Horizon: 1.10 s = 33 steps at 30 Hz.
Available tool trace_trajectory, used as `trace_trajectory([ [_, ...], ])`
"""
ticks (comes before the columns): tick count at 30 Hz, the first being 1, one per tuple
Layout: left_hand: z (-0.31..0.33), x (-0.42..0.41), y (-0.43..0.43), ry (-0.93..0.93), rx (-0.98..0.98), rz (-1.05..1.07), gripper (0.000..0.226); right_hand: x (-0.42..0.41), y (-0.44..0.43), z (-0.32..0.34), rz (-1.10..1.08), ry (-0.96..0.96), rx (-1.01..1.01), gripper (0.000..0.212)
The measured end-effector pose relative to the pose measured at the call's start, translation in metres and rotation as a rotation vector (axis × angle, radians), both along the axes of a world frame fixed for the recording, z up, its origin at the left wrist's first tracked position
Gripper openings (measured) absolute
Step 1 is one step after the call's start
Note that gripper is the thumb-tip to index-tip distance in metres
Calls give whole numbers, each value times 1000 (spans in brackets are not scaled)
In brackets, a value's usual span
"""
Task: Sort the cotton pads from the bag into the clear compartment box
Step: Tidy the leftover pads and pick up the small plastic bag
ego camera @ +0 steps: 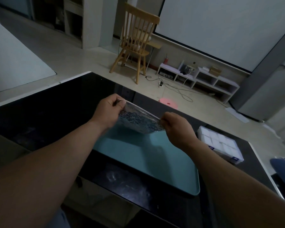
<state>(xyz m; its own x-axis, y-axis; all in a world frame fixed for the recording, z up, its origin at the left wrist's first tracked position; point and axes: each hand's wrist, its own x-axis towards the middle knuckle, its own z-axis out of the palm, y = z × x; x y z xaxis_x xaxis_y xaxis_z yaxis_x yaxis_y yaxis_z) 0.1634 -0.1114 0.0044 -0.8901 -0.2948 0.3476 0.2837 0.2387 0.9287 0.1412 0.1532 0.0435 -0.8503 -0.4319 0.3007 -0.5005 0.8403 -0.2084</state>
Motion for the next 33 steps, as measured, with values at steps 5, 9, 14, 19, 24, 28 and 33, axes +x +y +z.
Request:
trace_trajectory([
  [5, -6, -3, -5, -18, -13, 22, 17, -1, 11, -4, -30, 18, 28, 12],
  [9, -9, -5, -7, -28, 38, 25, 17, -3, 19, -6, -59, 28, 38, 14],
  [14, -3, 0, -7, -63, 56, -3, 22, -1, 16, -3, -77, 52, 7, 15],
  [19, 16, 8, -17, 13, -466, 300, 43, 28, 13, -25, 21, 58, 105, 8],
  [24, -16, 3, 22, -248, -1130, -117, 59, 43, 2, -51, 67, -38, 301, 24],
  [28, -47, -8, 19, -496, -1122, -198, 89, 27, -27, -52, -18, 39, 112, 40],
  [33, -52, -10, 19, -550, -1094, -202, 90, -7, -59, -73, -45, -221, 228, 63],
])
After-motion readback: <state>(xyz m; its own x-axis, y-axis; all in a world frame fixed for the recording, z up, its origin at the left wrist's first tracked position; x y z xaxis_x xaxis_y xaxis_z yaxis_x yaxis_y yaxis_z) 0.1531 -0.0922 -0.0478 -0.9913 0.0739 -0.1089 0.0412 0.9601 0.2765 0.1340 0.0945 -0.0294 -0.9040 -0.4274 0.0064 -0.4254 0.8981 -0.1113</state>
